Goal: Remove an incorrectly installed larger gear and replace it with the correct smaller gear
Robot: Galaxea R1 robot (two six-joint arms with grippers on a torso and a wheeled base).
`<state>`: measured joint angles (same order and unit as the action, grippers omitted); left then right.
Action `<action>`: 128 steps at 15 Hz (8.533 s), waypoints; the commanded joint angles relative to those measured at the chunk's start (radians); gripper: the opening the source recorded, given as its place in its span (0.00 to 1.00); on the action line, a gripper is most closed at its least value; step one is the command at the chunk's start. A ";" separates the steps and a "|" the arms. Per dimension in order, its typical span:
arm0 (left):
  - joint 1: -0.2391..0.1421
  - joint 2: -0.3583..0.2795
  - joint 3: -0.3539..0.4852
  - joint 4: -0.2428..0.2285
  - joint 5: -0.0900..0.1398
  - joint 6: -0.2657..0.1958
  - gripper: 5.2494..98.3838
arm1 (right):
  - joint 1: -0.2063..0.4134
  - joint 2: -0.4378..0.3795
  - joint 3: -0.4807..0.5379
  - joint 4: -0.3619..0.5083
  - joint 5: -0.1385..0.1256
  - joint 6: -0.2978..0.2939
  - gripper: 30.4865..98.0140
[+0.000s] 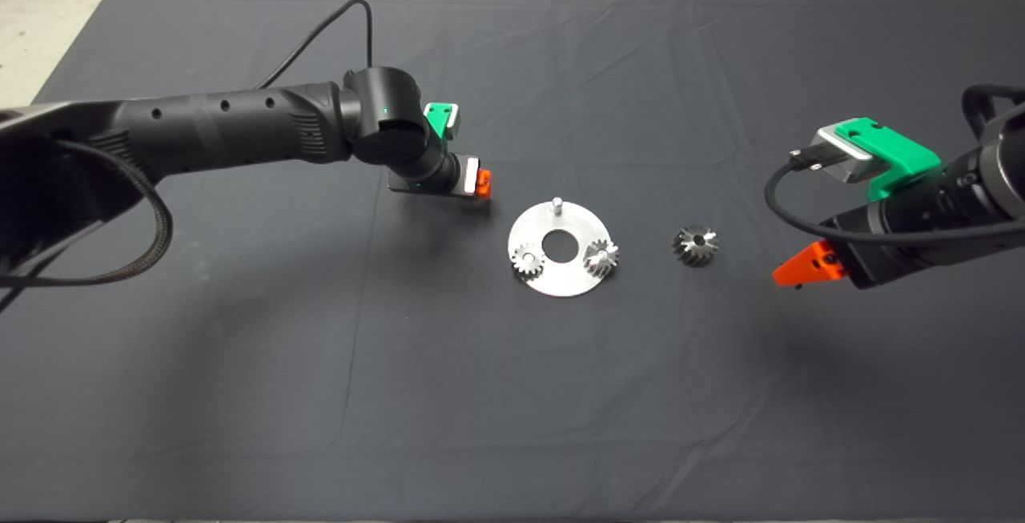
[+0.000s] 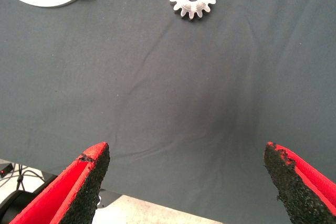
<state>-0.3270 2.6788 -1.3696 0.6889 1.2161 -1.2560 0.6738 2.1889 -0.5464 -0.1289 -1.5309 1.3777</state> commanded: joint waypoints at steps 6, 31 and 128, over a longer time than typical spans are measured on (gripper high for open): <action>-0.017 0.052 -0.070 0.017 -0.020 0.006 0.98 | 0.023 -0.007 0.002 0.034 -0.038 -0.005 0.70; -0.026 0.086 -0.067 0.017 -0.010 0.017 0.59 | 0.023 -0.073 0.005 0.035 -0.037 -0.037 0.70; -0.053 0.284 -0.021 0.007 0.111 -0.066 0.32 | 0.024 -0.120 -0.006 0.064 -0.040 -0.040 0.70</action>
<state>-0.3694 2.9587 -1.3874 0.6685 1.3287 -1.3262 0.6760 2.0672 -0.5551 -0.0966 -1.5298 1.3357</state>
